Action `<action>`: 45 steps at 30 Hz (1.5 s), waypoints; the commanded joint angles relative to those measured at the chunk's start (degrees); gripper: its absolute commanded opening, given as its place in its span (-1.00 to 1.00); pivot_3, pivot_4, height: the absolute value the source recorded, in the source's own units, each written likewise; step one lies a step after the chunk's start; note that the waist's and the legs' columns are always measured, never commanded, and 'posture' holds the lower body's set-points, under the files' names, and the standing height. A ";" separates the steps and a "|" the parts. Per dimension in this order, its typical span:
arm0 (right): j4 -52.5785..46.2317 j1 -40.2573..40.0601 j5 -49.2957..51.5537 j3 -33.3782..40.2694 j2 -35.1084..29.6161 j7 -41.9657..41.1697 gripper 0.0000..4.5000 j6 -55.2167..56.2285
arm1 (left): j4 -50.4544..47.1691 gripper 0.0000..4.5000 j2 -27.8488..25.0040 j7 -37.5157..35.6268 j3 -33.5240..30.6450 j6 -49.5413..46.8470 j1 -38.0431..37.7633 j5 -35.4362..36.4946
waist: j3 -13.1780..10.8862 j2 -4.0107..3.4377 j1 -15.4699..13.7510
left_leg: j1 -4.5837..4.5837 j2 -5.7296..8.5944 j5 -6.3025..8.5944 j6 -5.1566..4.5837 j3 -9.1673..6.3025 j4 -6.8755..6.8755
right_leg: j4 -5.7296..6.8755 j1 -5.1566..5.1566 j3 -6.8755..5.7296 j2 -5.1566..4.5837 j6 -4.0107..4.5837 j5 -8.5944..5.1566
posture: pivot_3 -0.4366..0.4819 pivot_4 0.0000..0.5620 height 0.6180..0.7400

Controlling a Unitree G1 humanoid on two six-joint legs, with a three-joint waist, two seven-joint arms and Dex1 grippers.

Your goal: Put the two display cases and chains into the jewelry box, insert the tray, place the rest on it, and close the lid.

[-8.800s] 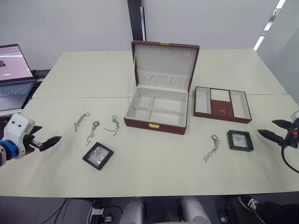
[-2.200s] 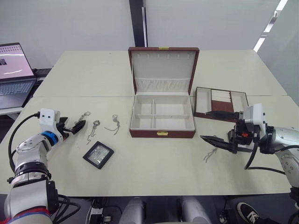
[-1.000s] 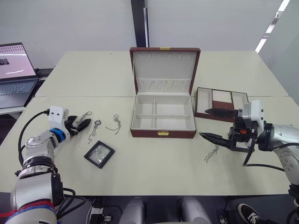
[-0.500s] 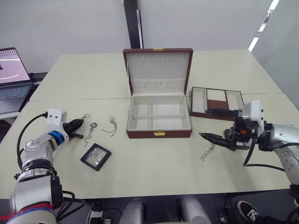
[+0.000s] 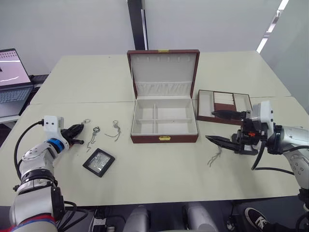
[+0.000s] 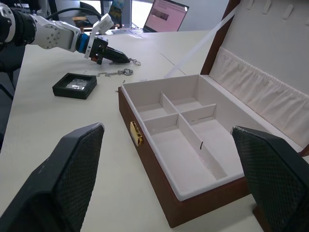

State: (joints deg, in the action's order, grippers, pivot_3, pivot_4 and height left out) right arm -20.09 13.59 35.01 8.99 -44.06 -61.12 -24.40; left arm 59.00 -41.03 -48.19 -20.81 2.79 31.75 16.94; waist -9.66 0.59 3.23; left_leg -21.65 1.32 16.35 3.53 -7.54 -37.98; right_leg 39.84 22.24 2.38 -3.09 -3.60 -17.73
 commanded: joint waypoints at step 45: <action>-6.57 -4.25 2.91 5.75 -1.64 7.24 1.00 -1.86 | -61.68 -0.99 29.14 26.12 21.16 -28.27 -0.86 1.00 | -0.07 0.12 -1.51 | -0.13 0.04 -0.01 0.02 0.25 0.00 | -0.37 -0.14 -0.03 -0.02 0.00 0.01 | -0.05 -0.47 1.00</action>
State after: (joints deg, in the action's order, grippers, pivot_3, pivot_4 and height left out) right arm -24.64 9.40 37.17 12.74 -45.06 -54.47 -26.46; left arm -1.92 -12.08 -23.13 -0.04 -26.79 29.99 18.87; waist -9.73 0.71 1.72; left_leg -21.78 1.36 16.34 3.55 -7.27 -37.98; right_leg 39.47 22.10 2.35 -3.12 -3.61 -17.72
